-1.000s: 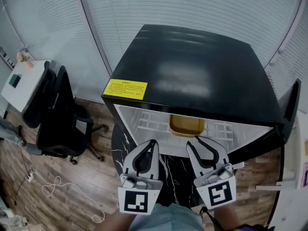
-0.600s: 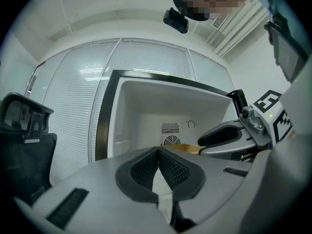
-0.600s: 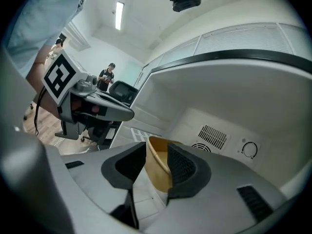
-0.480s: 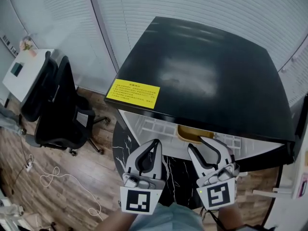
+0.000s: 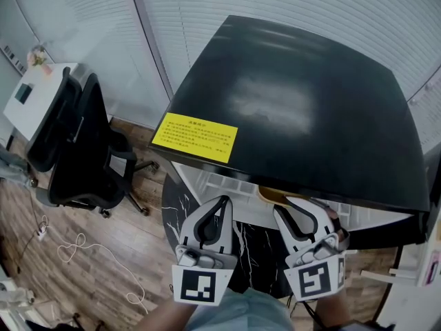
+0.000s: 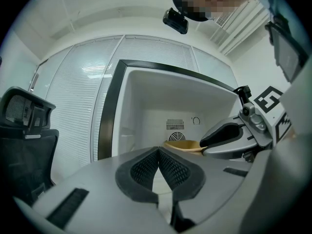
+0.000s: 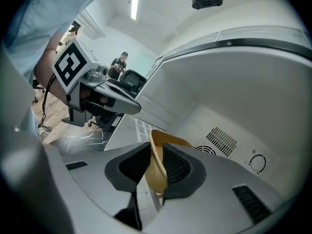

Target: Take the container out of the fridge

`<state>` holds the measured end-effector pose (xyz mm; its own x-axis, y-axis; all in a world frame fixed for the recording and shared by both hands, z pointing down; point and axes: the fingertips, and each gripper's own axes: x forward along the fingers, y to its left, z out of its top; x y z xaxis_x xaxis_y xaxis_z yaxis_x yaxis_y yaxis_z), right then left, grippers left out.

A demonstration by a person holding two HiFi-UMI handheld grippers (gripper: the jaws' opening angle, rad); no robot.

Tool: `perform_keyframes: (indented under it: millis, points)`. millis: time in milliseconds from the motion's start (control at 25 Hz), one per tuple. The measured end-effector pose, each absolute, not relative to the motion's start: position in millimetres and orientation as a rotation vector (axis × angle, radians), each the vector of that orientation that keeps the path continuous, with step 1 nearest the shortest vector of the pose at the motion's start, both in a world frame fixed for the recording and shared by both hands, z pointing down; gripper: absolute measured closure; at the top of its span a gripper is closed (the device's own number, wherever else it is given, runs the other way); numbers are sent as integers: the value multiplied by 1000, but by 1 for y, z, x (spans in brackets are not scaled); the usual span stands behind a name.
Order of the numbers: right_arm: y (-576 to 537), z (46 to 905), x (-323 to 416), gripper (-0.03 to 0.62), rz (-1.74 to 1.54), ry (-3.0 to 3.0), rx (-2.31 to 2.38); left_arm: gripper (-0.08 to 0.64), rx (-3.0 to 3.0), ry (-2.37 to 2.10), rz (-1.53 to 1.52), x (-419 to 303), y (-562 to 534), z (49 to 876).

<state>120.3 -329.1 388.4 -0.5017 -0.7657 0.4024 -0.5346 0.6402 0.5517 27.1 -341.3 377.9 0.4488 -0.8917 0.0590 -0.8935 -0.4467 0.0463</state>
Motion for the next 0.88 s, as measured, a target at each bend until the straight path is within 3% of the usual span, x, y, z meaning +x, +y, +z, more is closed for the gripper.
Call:
perform_keyframes:
  millis: [320, 880]
  points:
    - [-329, 386, 120, 540, -482, -2229, 1027, 546, 2624, -1610, 33, 28, -343, 376]
    - [-310, 373, 115, 554, -495, -2252, 1061, 546, 2644, -1616, 6, 26, -328, 362]
